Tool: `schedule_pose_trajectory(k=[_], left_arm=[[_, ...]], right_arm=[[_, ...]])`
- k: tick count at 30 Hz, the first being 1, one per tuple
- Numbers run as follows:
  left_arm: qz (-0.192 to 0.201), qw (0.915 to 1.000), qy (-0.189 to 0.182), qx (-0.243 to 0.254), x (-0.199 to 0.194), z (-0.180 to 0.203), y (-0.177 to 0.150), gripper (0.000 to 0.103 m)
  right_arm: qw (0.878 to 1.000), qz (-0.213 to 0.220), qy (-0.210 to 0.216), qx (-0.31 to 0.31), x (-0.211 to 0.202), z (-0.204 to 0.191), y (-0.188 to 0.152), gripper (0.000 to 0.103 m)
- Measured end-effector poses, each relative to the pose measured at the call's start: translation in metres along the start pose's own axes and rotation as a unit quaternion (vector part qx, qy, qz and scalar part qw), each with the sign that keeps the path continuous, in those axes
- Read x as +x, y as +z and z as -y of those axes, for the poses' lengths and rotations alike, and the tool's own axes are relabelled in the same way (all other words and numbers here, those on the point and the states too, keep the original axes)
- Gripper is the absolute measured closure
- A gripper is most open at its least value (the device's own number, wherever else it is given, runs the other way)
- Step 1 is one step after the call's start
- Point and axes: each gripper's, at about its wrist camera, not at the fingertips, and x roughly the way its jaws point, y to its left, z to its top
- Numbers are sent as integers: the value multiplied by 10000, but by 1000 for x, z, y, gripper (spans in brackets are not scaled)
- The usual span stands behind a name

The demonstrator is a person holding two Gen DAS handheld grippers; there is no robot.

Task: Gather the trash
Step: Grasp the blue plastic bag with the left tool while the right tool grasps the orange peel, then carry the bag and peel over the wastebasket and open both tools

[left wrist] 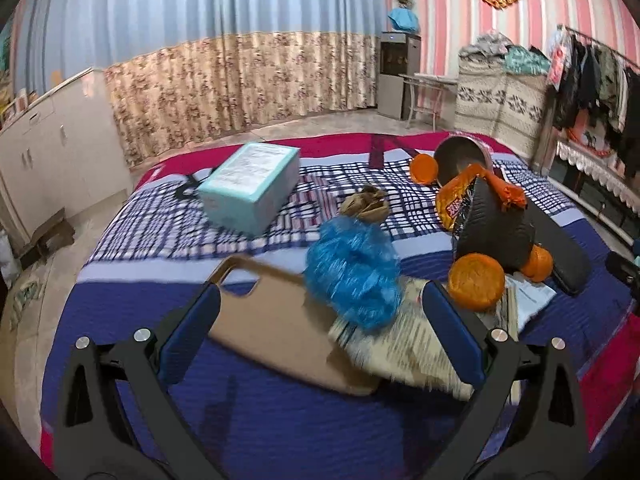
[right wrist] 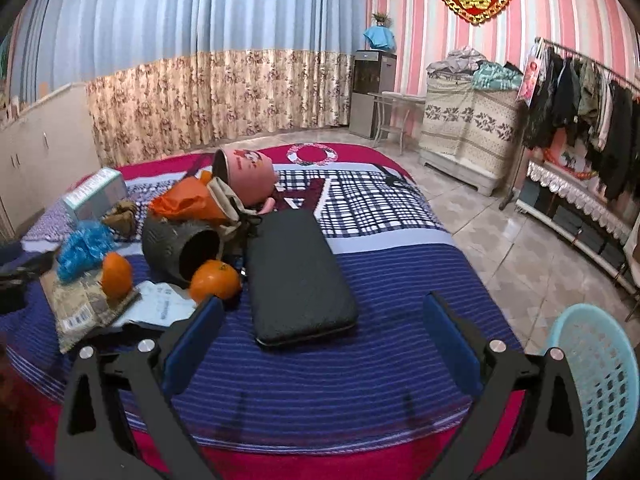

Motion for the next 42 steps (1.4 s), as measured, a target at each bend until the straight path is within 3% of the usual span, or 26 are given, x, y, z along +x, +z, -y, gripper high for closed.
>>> schedule_pose_trajectory(k=[2,4,6,8,11,18,21,23,24,26,28,33,38,42], left_arm=[[-127,9998,-138,38,14,3,6,6],[-337,9990,-309,2,30,4,9,17],[-608,9971,-458,-18,43,4,9,45],[-836,9952,-517,-11,51,4,5,62],[-616,9970,-469,-42,33,-3,1,70],[-186,9995,-210,-107,-24,-34,-13,72],[-27,9998,-126,-181,-40,-50,-16,72],[-11,9997,-80,-216,-45,-58,-16,72],[-12,9996,-44,-262,-47,-62,-15,72],[-15,9994,-36,-344,-49,-67,-13,72],[39,9991,-53,-413,-53,-69,-10,72],[287,9989,-108,-352,-65,-55,0,72],[405,9984,-328,-225,-73,-26,9,72],[455,9974,-556,-108,-77,4,16,72]], right_arm=[[10000,-1,90,12,0,-6,1,6],[9998,-47,167,-54,0,-15,2,6],[9994,-84,279,-174,1,-28,3,7],[9987,-109,403,-282,1,-43,5,8],[9972,-182,574,-447,4,-65,6,17],[9898,-385,1127,-784,19,-128,10,34],[9852,-595,1306,-939,34,-153,10,51],[9816,-877,1404,-952,47,-165,9,69],[9802,-1006,1421,-942,53,-168,8,71],[9794,-975,1485,-962,55,-171,6,83],[9804,-836,1466,-1019,46,-170,8,89],[9866,-311,1304,-935,5,-137,25,90],[9939,32,921,-607,-37,-70,33,90],[9990,190,352,-194,-67,-3,28,90]])
